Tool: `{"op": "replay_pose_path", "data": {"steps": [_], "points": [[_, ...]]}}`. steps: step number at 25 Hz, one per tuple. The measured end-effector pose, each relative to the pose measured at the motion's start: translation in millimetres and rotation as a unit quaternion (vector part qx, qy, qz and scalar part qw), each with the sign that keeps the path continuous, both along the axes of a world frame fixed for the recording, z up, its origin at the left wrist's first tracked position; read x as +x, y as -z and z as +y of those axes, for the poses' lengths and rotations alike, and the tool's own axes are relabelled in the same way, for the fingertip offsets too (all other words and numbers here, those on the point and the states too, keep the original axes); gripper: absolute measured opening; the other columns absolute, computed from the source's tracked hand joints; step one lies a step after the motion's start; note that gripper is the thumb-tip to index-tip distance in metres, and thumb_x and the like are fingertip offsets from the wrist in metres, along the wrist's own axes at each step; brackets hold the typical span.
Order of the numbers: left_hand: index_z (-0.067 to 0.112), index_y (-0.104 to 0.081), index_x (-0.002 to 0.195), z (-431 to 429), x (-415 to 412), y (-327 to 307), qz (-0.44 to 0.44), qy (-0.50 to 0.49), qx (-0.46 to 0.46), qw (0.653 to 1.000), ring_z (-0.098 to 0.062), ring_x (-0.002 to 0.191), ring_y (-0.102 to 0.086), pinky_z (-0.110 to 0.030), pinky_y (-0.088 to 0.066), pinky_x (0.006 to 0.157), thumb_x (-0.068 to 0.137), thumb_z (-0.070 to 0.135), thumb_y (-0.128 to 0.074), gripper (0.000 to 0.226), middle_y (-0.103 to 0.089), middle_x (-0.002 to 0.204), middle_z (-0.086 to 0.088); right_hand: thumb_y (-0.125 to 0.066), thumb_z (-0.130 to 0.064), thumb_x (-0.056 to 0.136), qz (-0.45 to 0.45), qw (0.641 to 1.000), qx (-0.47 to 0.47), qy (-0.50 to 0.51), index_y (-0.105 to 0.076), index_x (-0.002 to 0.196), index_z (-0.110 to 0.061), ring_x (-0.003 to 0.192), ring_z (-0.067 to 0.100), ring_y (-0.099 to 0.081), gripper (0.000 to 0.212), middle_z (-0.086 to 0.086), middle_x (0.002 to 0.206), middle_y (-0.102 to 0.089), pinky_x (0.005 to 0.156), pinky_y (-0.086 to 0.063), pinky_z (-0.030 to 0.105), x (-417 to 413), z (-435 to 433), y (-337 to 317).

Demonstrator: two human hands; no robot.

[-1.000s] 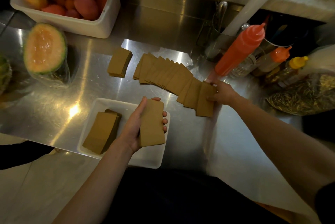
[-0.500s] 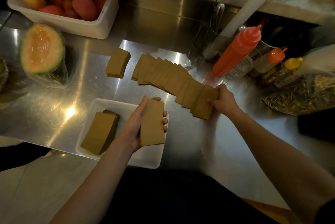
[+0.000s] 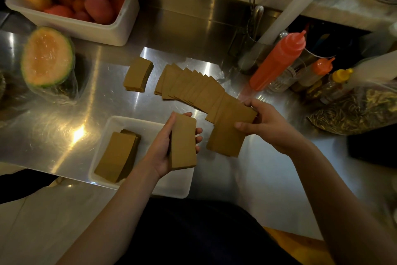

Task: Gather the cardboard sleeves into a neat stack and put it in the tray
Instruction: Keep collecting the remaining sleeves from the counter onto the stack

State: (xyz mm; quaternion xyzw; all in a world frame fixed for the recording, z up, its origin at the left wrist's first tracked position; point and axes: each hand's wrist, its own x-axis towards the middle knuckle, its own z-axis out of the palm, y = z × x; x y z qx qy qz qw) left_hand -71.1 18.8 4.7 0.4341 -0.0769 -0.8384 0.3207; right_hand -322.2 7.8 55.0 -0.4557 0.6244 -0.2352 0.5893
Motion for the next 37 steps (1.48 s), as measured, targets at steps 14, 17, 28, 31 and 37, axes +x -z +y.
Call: {"op": "replay_pose_path", "data": {"steps": [14, 17, 28, 31, 37], "points": [[0.028, -0.064, 0.117, 3.2, 2.6, -2.1, -0.06, 0.084, -0.004, 0.995, -0.03, 0.091, -0.071, -0.049, -0.054, 0.08, 0.067, 0.075, -0.041, 0.072, -0.076, 0.101, -0.011, -0.071, -0.031, 0.084, 0.145, 0.97, -0.16, -0.113, -0.05, 0.123, -0.025, 0.097, 0.005, -0.053, 0.045, -0.012, 0.11, -0.052, 0.074, -0.044, 0.012, 82.5, 8.6, -11.5], [0.021, -0.066, 0.116, 4.2, 2.9, -3.0, -0.02, 0.069, -0.018, 0.997, -0.028, 0.089, -0.072, -0.044, -0.06, 0.074, 0.068, 0.076, -0.036, 0.079, -0.075, 0.107, -0.013, -0.069, -0.04, 0.083, 0.187, 0.956, -0.185, -0.129, -0.048, 0.131, -0.026, 0.105, 0.006, -0.047, 0.055, -0.009, 0.118, -0.049, 0.079, -0.039, 0.012, 89.1, 11.0, -5.7], [0.034, -0.054, 0.135, 1.5, 1.5, 2.6, 0.063, 0.017, -0.066, 0.996, -0.023, 0.083, -0.067, -0.04, -0.058, 0.073, 0.075, 0.064, -0.063, 0.067, -0.069, 0.108, -0.014, -0.064, -0.047, 0.084, 0.214, 0.955, -0.203, -0.043, -0.052, 0.125, -0.027, 0.106, 0.008, -0.05, 0.047, -0.007, 0.118, -0.051, 0.086, -0.045, 0.023, 73.8, 2.1, 18.8], [0.029, -0.061, 0.125, -1.6, 6.5, 9.1, 0.1, -0.005, -0.044, 0.994, -0.024, 0.085, -0.065, -0.041, -0.057, 0.075, 0.062, 0.059, -0.082, 0.073, -0.065, 0.107, -0.016, -0.064, -0.042, 0.085, 0.231, 0.954, -0.187, 0.035, -0.054, 0.124, -0.024, 0.1, 0.01, -0.055, 0.044, -0.004, 0.11, -0.058, 0.078, -0.045, 0.02, 49.4, -22.7, 41.2], [0.025, -0.066, 0.104, -2.6, 8.3, 10.6, 0.077, -0.027, -0.026, 0.996, -0.026, 0.087, -0.065, -0.043, -0.056, 0.077, 0.057, 0.058, -0.085, 0.061, -0.065, 0.106, -0.016, -0.073, -0.044, 0.078, 0.373, 0.922, -0.082, -0.06, -0.039, 0.14, -0.013, 0.122, 0.029, -0.05, 0.077, 0.012, 0.14, -0.043, 0.097, -0.047, 0.042, 6.7, -72.0, 109.7]]}}
